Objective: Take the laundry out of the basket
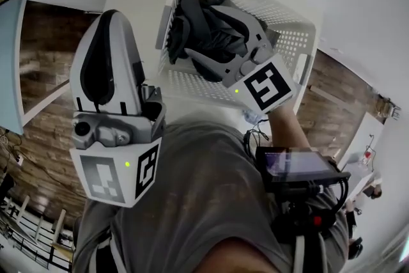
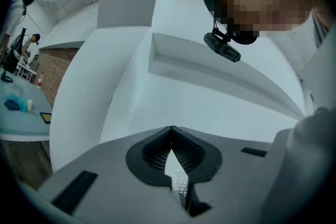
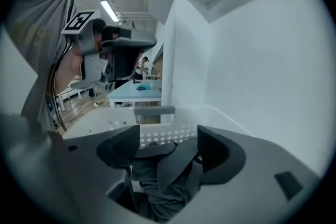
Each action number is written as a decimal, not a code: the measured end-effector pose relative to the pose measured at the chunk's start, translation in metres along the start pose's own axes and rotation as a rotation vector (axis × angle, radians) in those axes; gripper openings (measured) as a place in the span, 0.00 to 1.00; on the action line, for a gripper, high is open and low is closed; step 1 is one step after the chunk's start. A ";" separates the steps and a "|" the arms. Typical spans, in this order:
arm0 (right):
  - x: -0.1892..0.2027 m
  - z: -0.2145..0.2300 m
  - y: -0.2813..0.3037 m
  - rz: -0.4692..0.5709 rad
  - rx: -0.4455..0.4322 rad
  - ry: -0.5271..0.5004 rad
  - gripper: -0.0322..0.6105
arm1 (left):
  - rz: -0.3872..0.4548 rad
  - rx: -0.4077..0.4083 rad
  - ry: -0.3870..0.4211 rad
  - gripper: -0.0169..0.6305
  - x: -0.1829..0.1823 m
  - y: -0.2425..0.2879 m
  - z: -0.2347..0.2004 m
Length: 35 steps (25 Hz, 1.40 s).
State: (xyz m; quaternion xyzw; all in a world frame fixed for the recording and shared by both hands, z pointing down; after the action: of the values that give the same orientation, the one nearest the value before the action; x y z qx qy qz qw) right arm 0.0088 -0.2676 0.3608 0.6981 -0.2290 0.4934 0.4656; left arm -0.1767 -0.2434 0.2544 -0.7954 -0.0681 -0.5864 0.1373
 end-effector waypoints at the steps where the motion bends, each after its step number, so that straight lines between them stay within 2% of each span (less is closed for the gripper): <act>1: 0.004 -0.004 0.002 -0.042 -0.028 -0.022 0.61 | -0.006 -0.006 -0.006 0.04 0.001 0.000 0.000; 5: 0.022 -0.021 0.011 -0.175 -0.134 -0.116 0.72 | -0.026 -0.028 -0.030 0.04 0.003 -0.001 -0.001; 8: 0.039 -0.026 0.016 -0.249 -0.164 -0.192 0.79 | -0.024 -0.049 -0.044 0.04 0.003 -0.002 -0.002; 12: 0.048 -0.027 0.018 -0.300 -0.170 -0.249 0.80 | -0.027 -0.071 -0.064 0.04 0.004 -0.002 -0.002; 17: 0.051 -0.023 0.021 -0.315 -0.133 -0.337 0.80 | -0.041 -0.124 -0.087 0.04 0.006 -0.005 -0.004; 18: 0.054 -0.022 0.022 -0.326 -0.125 -0.355 0.77 | -0.045 -0.137 -0.089 0.04 0.006 -0.006 -0.005; 19: 0.057 -0.021 0.022 -0.339 -0.117 -0.370 0.69 | -0.048 -0.150 -0.091 0.04 0.007 -0.008 -0.006; 22: 0.060 -0.014 0.022 -0.351 -0.093 -0.382 0.37 | -0.043 -0.182 -0.088 0.04 0.009 -0.013 -0.009; 24: 0.062 -0.009 0.024 -0.341 -0.092 -0.362 0.25 | -0.035 -0.201 -0.082 0.04 0.010 -0.017 -0.012; 28: 0.063 0.002 0.027 -0.292 -0.066 -0.260 0.19 | -0.014 -0.216 -0.060 0.04 0.012 -0.030 -0.017; 35: 0.038 0.025 0.001 -0.104 0.087 -0.024 0.18 | 0.020 -0.170 0.001 0.04 -0.007 -0.046 -0.013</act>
State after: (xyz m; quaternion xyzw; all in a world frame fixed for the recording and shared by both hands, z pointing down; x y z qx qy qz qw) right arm 0.0354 -0.2842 0.3932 0.7345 -0.1764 0.4696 0.4571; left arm -0.2028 -0.2031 0.2579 -0.8045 -0.0097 -0.5891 0.0751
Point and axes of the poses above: the fingertips, and each gripper's own axes: y forward along the fingers, z to its right, x out of its underside, the point moved 8 cm from there along -y, backward along the fingers, and after that the axes turned 5 degrees about z, right-handed, at the moved point
